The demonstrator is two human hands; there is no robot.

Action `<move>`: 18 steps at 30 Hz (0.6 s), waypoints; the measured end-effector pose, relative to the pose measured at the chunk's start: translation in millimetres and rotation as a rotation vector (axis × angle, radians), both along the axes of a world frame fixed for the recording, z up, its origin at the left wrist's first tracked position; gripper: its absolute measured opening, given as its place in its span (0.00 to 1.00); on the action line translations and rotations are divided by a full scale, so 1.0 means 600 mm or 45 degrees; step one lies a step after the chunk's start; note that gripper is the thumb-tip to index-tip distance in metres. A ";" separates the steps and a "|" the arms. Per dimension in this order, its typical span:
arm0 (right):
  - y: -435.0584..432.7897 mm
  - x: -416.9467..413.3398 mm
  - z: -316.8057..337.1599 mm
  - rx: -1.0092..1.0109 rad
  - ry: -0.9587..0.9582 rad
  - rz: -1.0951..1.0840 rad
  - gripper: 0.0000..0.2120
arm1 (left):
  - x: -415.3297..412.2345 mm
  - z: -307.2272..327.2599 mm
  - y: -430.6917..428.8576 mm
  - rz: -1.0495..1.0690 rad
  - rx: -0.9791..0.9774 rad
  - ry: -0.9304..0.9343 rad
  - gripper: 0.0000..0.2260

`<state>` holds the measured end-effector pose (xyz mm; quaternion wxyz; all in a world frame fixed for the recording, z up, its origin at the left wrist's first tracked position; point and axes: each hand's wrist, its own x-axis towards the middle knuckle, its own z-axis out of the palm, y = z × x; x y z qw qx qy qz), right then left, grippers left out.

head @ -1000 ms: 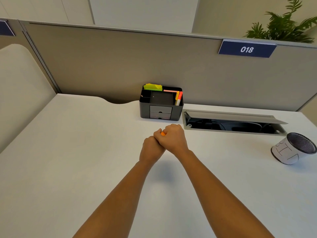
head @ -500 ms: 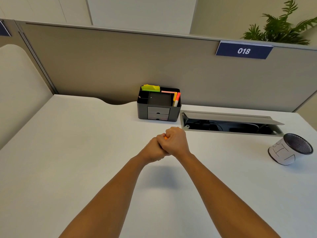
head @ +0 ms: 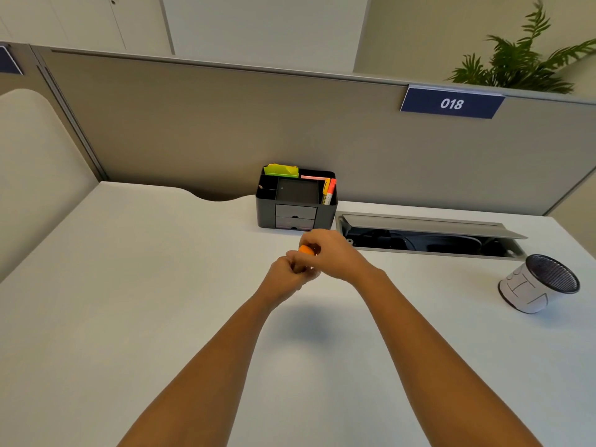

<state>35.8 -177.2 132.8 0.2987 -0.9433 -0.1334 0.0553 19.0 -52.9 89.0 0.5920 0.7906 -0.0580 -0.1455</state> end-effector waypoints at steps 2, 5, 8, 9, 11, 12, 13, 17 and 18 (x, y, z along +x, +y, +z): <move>-0.006 0.003 0.014 0.111 0.029 0.034 0.12 | 0.003 0.002 0.002 0.026 0.025 -0.013 0.11; -0.015 0.006 0.032 0.298 0.130 0.065 0.08 | 0.007 0.004 0.009 0.077 -0.006 -0.005 0.13; -0.029 0.008 0.033 0.599 0.236 -0.007 0.08 | 0.009 0.004 0.014 0.125 -0.080 0.004 0.14; -0.031 0.011 0.029 0.687 0.251 -0.049 0.09 | 0.009 0.004 0.016 0.139 -0.105 -0.001 0.14; -0.036 0.010 0.019 0.845 0.266 -0.152 0.10 | 0.006 0.009 0.016 0.161 -0.121 -0.060 0.11; -0.036 0.009 0.011 0.914 0.273 -0.198 0.09 | 0.005 0.012 0.016 0.168 -0.130 -0.089 0.11; -0.035 0.008 0.003 0.973 0.277 -0.235 0.09 | 0.004 0.014 0.015 0.182 -0.143 -0.103 0.11; -0.029 0.002 -0.030 0.966 0.226 -0.381 0.08 | 0.004 0.022 0.005 0.209 -0.188 -0.078 0.17; -0.026 0.002 -0.035 0.926 0.204 -0.413 0.08 | 0.004 0.025 0.002 0.208 -0.198 -0.068 0.18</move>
